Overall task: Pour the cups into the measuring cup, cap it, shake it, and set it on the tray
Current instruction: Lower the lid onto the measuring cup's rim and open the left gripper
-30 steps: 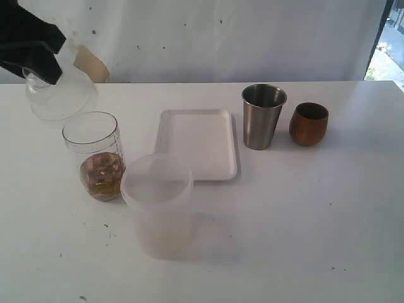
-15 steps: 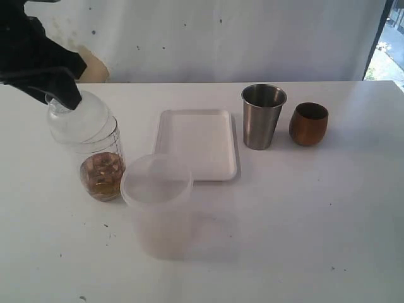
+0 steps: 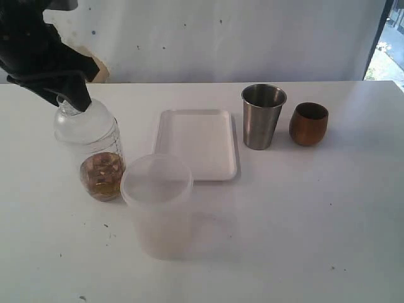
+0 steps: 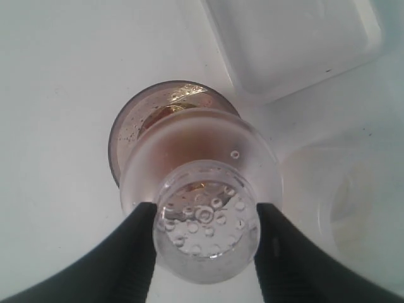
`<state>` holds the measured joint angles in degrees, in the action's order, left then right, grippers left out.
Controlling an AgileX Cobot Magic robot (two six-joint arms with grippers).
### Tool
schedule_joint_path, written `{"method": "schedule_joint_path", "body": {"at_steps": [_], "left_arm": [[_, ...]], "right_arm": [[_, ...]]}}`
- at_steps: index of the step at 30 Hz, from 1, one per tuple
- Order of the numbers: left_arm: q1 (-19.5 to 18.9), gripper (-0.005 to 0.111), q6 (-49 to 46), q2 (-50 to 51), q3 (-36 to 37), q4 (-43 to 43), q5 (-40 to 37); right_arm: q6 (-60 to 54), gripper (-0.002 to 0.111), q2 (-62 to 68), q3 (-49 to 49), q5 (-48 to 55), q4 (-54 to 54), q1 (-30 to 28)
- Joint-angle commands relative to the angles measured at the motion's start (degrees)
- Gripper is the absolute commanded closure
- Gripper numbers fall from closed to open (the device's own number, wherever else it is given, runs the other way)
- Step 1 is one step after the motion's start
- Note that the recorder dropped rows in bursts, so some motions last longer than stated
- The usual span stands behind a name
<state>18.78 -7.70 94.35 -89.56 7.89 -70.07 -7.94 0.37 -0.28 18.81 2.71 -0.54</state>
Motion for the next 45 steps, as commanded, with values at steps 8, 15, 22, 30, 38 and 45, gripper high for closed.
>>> {"method": "schedule_joint_path", "body": {"at_steps": [8,15,22,30,38,45], "left_arm": [[0.2,0.107,-0.1,0.3,-0.3,-1.3,0.1],[0.2,0.107,-0.3,0.3,-3.0,-1.2,0.1],[0.2,0.107,0.2,0.7,-4.4,-2.4,0.1],[0.2,0.107,1.5,2.9,-4.4,-2.4,0.1],[0.2,0.107,-0.1,3.7,-4.4,-2.4,0.1],[0.2,0.107,-0.1,4.6,-4.2,0.0,0.1]], "right_arm": [[0.3,0.108,-0.4,0.3,-0.4,0.0,-0.1],[0.3,0.108,-0.4,0.3,-0.4,0.0,-0.1],[0.3,0.108,-0.4,0.3,-0.4,0.0,-0.1],[0.3,0.108,-0.4,0.3,-0.4,0.1,-0.1],[0.3,0.108,-0.4,0.3,-0.4,0.1,-0.1],[0.3,0.108,-0.4,0.3,-0.4,0.1,-0.1]]}}
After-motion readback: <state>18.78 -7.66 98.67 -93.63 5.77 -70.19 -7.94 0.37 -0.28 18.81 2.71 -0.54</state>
